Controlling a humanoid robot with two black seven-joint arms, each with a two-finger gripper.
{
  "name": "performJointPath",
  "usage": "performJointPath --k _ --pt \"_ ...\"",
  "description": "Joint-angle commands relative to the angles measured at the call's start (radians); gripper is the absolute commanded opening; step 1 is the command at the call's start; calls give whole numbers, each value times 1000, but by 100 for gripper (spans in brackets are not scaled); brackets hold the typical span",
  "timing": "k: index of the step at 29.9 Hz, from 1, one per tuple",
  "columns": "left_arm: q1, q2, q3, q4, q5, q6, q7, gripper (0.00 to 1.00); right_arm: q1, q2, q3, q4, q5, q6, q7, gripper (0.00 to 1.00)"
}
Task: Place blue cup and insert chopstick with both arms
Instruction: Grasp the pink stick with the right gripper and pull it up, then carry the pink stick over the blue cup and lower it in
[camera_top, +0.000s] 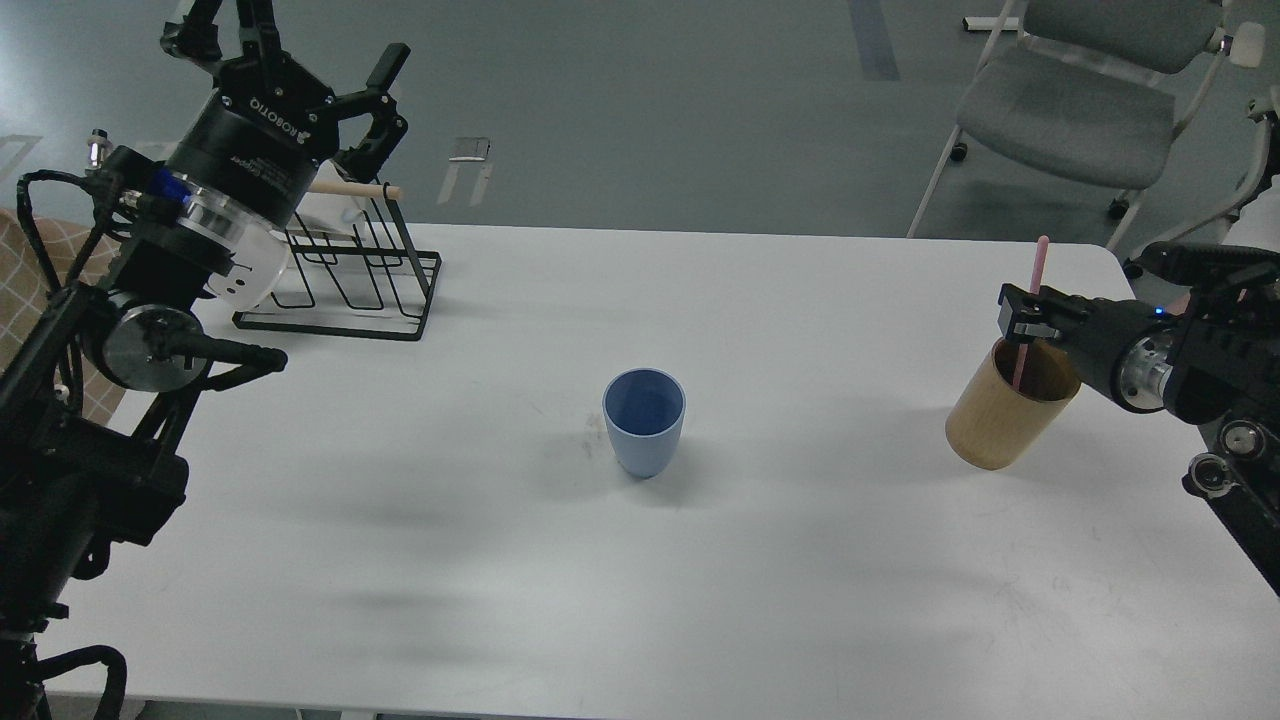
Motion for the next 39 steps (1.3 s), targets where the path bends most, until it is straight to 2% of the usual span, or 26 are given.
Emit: performJointPath --k 1,11,15,26,34,39 --pt "1 4 0 -12 -1 0 0 96 -2 -4 -1 0 1 0 -18 12" --pt "1 7 2 -35 2 0 8 96 -16 -2 1 3 2 0 -18 12" --pt "3 7 0 -35 7 0 6 96 -17 -2 1 5 4 0 -18 0" --pt "3 7 -9 -35 4 37 6 96 -31 -10 19 51 15 -41 -13 0" --pt "1 10 -11 -35 4 38 6 96 -52 -28 159 132 24 -41 -10 0" --pt "1 10 -9 -35 4 38 8 96 18 -14 280 198 79 -40 -12 0"
